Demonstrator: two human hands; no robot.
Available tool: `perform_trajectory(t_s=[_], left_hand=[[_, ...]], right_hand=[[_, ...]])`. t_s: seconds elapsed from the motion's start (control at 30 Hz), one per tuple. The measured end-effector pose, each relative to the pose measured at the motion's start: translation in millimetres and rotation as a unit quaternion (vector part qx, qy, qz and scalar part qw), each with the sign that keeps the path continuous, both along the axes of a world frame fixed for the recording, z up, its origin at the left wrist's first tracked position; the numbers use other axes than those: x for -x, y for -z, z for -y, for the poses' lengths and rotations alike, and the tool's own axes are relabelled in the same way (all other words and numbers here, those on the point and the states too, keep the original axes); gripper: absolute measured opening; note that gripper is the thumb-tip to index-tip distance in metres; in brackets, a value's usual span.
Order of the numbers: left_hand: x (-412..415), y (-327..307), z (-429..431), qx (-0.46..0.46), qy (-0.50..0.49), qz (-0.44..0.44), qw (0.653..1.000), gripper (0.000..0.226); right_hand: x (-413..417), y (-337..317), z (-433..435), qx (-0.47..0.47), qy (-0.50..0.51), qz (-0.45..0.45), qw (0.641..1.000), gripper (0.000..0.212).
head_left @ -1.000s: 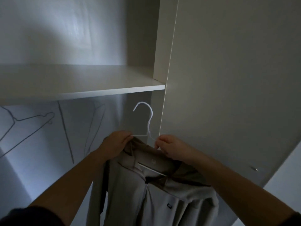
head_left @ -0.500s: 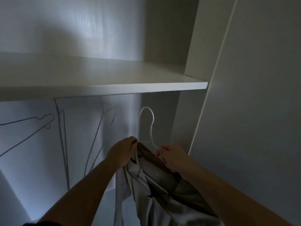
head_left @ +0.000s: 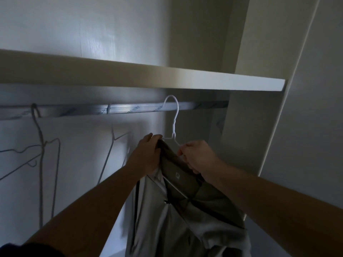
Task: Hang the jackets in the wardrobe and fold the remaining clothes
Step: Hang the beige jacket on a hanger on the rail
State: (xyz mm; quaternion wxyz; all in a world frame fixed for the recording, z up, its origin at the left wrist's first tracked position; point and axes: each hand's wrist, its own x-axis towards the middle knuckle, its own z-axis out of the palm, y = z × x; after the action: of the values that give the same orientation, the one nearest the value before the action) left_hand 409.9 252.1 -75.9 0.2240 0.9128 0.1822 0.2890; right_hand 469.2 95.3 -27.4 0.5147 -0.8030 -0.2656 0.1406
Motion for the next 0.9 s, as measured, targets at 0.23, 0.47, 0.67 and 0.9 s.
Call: perform_trajectory(t_s=[0.23,0.47,0.67,0.9], left_hand=[[-21.1,-8.9,-36.5,0.026,-0.035,0.012,0.999,0.05],[-22.8,6.5,-54.4,-0.014,-0.036,-0.037,0.999,0.05],[-15.9,23.7,-45.9,0.016,-0.057,-0.011,0.998,0.052],[-4.5,73.1,-16.8,0.212,-0.175,0.096,0.957,0.019]], right_hand=[[-20.5,-14.3,-51.8,0.031,0.0,0.084,0.996,0.02],[-32.1,2.7,-71.8,0.06,-0.01,0.102,0.993,0.024],[-43.2,18.0,-70.1,0.085,-0.032,0.121,0.988,0.037],[-44.5,26.9,-54.1,0.207,-0.054,0.335,0.918,0.027]])
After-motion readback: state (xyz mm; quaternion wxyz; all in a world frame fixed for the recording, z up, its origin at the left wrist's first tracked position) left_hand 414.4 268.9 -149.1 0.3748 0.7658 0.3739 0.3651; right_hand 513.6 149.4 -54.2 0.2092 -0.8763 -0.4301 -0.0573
